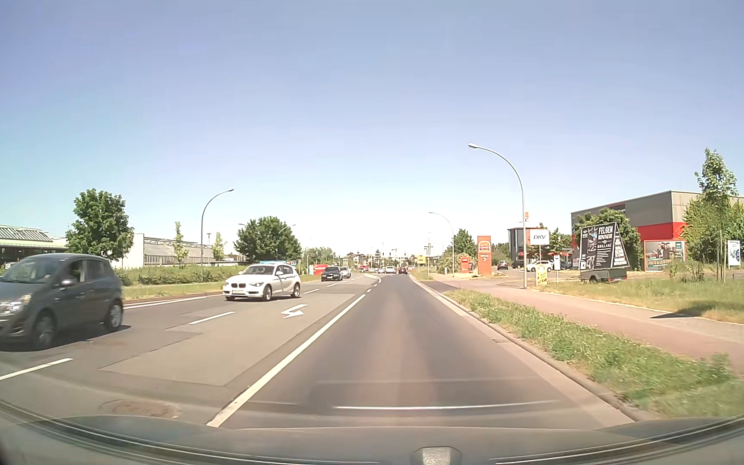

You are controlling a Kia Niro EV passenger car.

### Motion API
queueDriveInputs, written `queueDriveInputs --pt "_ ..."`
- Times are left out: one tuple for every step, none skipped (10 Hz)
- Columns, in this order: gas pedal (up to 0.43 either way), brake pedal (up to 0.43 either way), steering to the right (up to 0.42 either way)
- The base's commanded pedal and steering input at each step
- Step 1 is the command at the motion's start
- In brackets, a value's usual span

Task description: Follow the waypoints while adhering to traffic rules and regulations

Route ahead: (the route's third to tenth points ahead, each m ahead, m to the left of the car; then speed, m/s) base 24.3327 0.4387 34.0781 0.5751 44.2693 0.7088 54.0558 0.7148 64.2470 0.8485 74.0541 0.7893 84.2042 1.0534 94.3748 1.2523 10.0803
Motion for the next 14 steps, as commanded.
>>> queueDriveInputs --pt "0.189 0.024 0.009" --pt "0.189 0.030 0.008" --pt "0.189 0.024 0.005" --pt "0.189 0.024 0.005" --pt "0.189 0.024 0.002" --pt "0.189 0.024 0.002" --pt "0.189 0.024 0.002" --pt "0.189 0.024 0.002" --pt "0.189 0.030 0.002" --pt "0.189 0.030 0.002" --pt "0.189 0.024 0.001" --pt "0.177 0.024 0.000" --pt "0.177 0.024 -0.002" --pt "0.157 0.024 -0.004"
